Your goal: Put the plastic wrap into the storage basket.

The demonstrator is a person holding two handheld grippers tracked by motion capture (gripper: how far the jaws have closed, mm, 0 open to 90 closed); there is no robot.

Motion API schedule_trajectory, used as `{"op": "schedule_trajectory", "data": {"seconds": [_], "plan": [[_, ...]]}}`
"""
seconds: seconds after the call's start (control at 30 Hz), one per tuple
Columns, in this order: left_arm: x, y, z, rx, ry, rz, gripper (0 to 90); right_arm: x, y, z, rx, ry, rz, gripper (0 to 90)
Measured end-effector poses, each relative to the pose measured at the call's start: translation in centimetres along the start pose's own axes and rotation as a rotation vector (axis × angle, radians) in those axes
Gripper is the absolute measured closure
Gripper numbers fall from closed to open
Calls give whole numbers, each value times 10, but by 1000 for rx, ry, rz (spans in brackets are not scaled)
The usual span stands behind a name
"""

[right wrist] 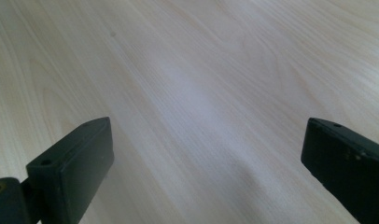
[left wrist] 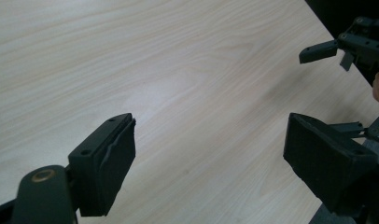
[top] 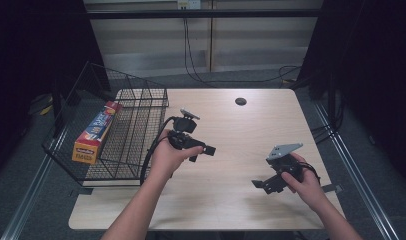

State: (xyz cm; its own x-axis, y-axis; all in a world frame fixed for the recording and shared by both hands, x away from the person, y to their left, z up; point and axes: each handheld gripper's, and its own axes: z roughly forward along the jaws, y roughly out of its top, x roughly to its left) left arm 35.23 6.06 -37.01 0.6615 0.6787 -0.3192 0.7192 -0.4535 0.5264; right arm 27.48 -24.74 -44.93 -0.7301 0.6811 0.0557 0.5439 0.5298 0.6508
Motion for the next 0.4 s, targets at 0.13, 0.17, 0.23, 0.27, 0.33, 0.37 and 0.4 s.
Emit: {"op": "schedule_trajectory", "data": {"seconds": [0.13, 0.17, 0.23, 0.27, 0.33, 0.37, 0.4], "plan": [[-3, -4, 9, -7, -16, 6, 166, 0, -1, -1, 5, -14, 7, 22], [-4, -5, 12, -8, -15, 17, 165, -2, -2, -1, -3, -21, 6, 23], [-5, -7, 15, -8, -25, 17, 163, -2, -2, -2, -4, -23, 11, 22], [-6, -9, 17, -19, -26, 16, 163, -2, -2, -2, -4, -23, 11, 22], [-8, -11, 20, -16, -25, 43, 162, -3, -3, -3, -6, -26, 17, 23], [-9, -14, 23, -24, -34, 40, 161, -5, -3, -3, -7, -15, 17, 22], [-10, -15, 23, -15, -40, 55, 160, -5, -3, -2, -10, -19, 19, 23]]}}
